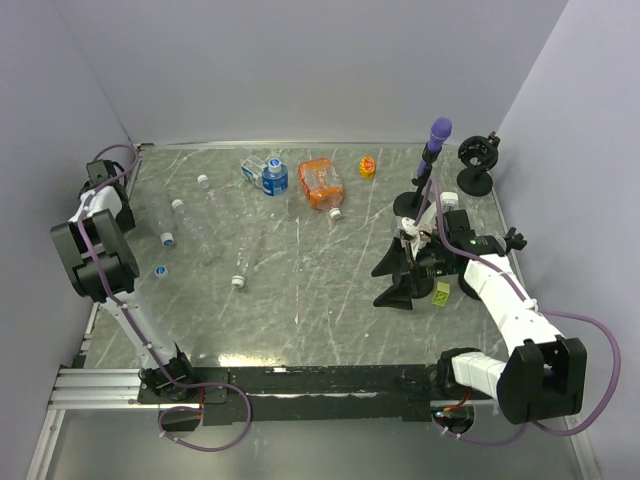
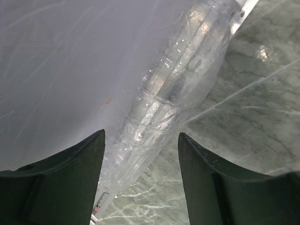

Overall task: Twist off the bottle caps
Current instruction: Pick up the plastic bottle from the corner of the board.

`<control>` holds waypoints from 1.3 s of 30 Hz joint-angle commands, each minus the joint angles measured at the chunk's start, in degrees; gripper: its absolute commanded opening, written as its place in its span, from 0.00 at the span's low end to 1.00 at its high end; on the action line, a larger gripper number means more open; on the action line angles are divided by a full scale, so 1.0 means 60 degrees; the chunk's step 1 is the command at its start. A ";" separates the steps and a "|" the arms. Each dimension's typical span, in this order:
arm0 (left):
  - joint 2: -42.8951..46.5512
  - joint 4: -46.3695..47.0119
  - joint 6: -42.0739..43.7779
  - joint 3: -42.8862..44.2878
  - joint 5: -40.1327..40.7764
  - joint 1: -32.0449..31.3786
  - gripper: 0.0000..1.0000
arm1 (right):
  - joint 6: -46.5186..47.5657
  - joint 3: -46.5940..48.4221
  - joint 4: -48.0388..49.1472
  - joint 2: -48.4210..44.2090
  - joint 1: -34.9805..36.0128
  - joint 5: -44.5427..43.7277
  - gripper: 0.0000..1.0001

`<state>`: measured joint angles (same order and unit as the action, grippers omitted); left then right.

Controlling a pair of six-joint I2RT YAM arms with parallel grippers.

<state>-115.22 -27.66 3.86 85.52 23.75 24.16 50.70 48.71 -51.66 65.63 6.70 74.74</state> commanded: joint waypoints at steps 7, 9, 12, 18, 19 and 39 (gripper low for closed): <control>-0.0206 -0.0165 -0.0145 0.0264 -0.0340 0.0074 0.70 | 0.0457 0.0232 -0.0091 0.0020 -0.0091 0.0288 0.99; -0.0162 -0.0151 -0.0160 0.0235 -0.0369 0.0060 0.70 | 0.0471 0.0246 -0.0106 0.0019 -0.0091 0.0302 0.99; -0.0133 -0.0151 -0.0174 0.0191 -0.0325 0.0074 0.70 | 0.0501 0.0261 -0.0135 0.0034 -0.0091 0.0317 0.99; -0.0162 -0.0268 -0.0218 0.0249 -0.0179 0.0031 0.50 | 0.0501 0.0246 -0.0121 0.0020 -0.0106 0.0302 0.99; -0.0090 -0.0253 -0.0233 0.0249 -0.0164 -0.0028 0.49 | 0.0501 0.0246 -0.0135 0.0034 -0.0120 0.0302 0.99; 0.1771 0.0917 -0.0482 -0.1626 0.0595 -0.0497 0.66 | 0.0545 0.0261 -0.0179 0.0078 -0.0120 0.0346 0.99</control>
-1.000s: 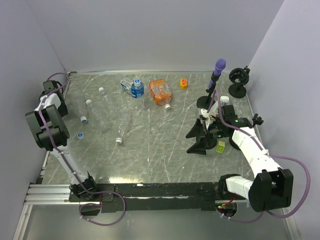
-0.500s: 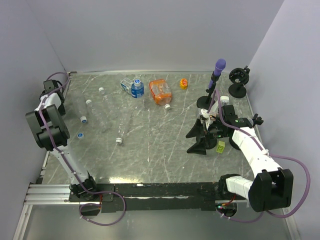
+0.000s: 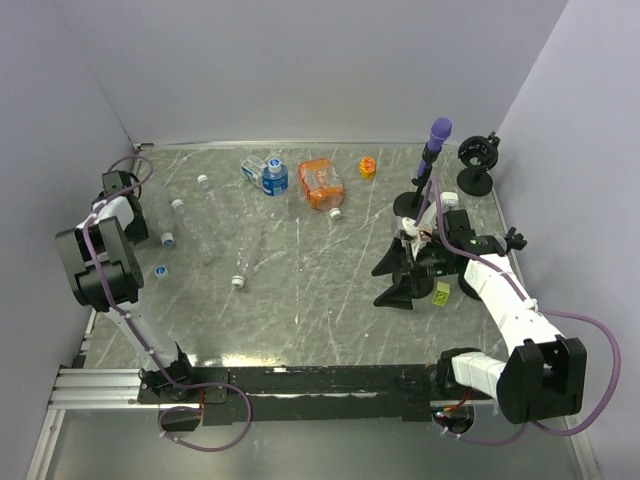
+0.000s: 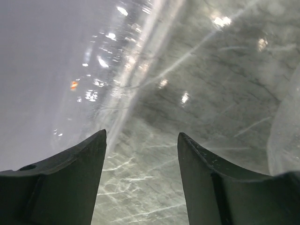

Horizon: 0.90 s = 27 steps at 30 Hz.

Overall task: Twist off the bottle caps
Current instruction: Pick up the plastic bottle from the corner of the board.

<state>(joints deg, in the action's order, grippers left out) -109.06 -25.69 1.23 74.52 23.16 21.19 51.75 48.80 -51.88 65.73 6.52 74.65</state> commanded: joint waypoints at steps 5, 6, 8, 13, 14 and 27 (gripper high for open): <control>0.0891 0.0912 0.0292 0.0265 0.1106 -0.0016 0.70 | 0.0399 0.0261 -0.0157 0.0147 -0.0091 0.0375 0.99; 0.0862 0.0942 0.0365 0.0265 0.1121 -0.0016 0.73 | 0.0414 0.0275 -0.0186 0.0148 -0.0077 0.0390 0.99; 0.0643 0.0840 0.0482 0.0382 0.1150 -0.0016 0.74 | 0.0457 0.0290 -0.0231 0.0177 -0.0091 0.0375 0.99; 0.0174 0.1000 0.1038 0.0339 0.1486 -0.0016 0.75 | 0.0458 0.0276 -0.0231 0.0206 -0.0091 0.0375 0.99; 0.0144 0.1117 0.1213 0.0281 0.1545 -0.0016 0.75 | 0.0458 0.0276 -0.0245 0.0192 -0.0091 0.0361 0.99; -0.0647 0.1206 0.2035 0.0617 0.1955 -0.0045 0.72 | 0.0677 0.0393 -0.0479 0.0221 -0.0091 0.0405 0.99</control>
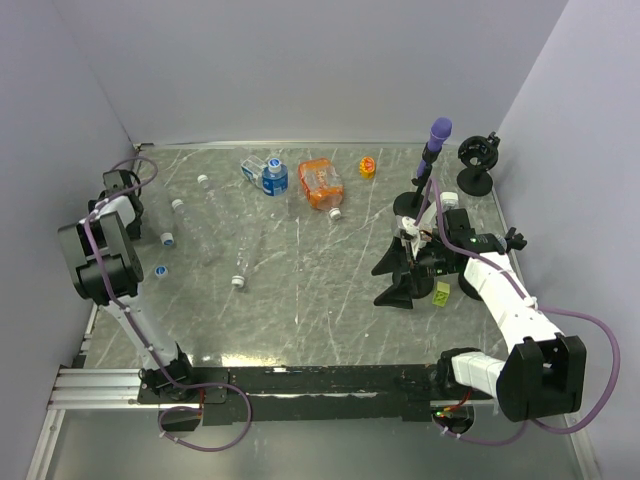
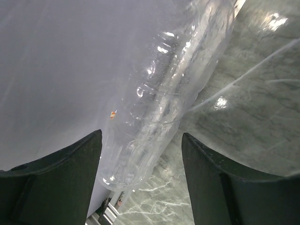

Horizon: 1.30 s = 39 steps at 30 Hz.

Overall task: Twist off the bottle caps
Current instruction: Pick up the plastic bottle from the corner of the board.

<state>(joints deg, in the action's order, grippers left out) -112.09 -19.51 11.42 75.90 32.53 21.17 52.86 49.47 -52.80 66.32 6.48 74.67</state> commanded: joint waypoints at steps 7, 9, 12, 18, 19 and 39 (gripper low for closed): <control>-0.0565 0.0336 0.0440 0.0300 0.0583 -0.0042 0.70 | 0.0667 0.0338 -0.0502 0.0152 -0.0099 0.0416 0.99; -0.0682 0.0394 0.0455 0.0343 0.0700 -0.0056 0.71 | 0.0682 0.0338 -0.0503 0.0123 -0.0128 0.0416 0.99; -0.0873 0.0322 0.0411 0.0489 0.0803 -0.0071 0.71 | 0.0726 0.0353 -0.0561 0.0152 -0.0128 0.0430 0.99; -0.0932 0.0307 0.0411 0.0592 0.0920 -0.0159 0.51 | 0.0814 0.0397 -0.0678 0.0210 -0.0128 0.0460 0.99; -0.0903 0.0307 0.0411 0.0607 0.0920 -0.0188 0.47 | 0.0814 0.0397 -0.0664 0.0211 -0.0142 0.0474 0.99; 0.2172 0.0044 -0.0921 -0.0959 -0.0045 -0.0773 0.27 | 0.0843 0.0339 -0.0679 -0.0068 -0.0143 0.0592 0.99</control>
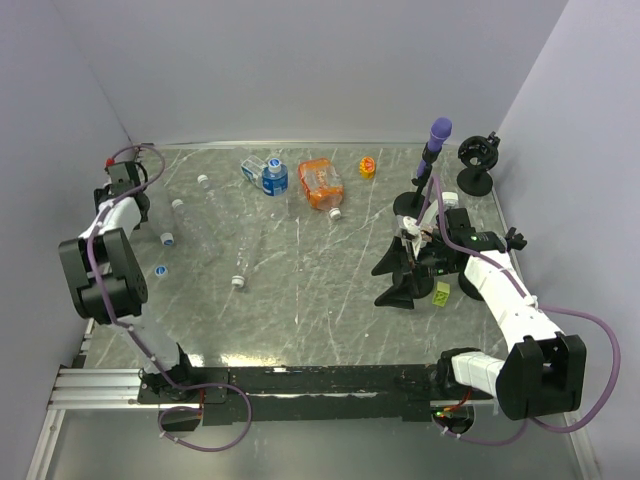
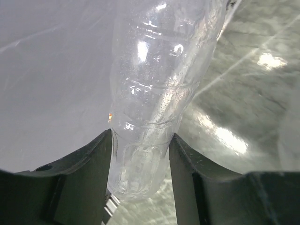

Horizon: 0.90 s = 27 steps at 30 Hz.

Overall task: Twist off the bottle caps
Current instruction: Pick up the plastic bottle from the corner of the board, then place the plastic bottle at the corner of the board.

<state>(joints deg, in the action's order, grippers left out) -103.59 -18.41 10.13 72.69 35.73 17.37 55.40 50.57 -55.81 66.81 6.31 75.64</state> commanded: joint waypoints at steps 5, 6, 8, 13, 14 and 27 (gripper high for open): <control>0.1750 -0.0270 -0.1350 -0.1141 -0.1514 -0.0637 0.26 | 0.0377 0.0113 -0.0088 -0.0221 -0.0099 0.0402 0.99; 0.2028 -0.0300 -0.1497 -0.1288 -0.1719 -0.0711 0.26 | 0.0362 0.0098 -0.0073 -0.0221 -0.0099 0.0387 0.99; 0.2817 -0.0271 -0.1615 -0.1726 -0.2114 -0.0886 0.25 | 0.0318 0.0069 -0.0015 -0.0250 -0.0099 0.0358 0.99; 0.5000 -0.0388 -0.2552 -0.2664 -0.3677 -0.1122 0.25 | 0.0303 0.0054 0.0029 -0.0236 -0.0026 0.0329 0.99; 0.5555 -0.0257 -0.2611 -0.2941 -0.4206 -0.1180 0.25 | 0.0289 0.0054 0.0044 -0.0221 0.0047 0.0300 0.99; 0.9822 0.1761 -0.5917 -0.5447 -0.9995 -0.2672 0.22 | -0.0560 0.0944 0.0602 0.0612 0.2434 -0.0198 0.99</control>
<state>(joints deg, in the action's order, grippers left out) -48.82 -17.19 -13.72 43.48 -10.44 5.72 52.90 50.76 -53.69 67.66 17.08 74.06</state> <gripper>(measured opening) 0.506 0.992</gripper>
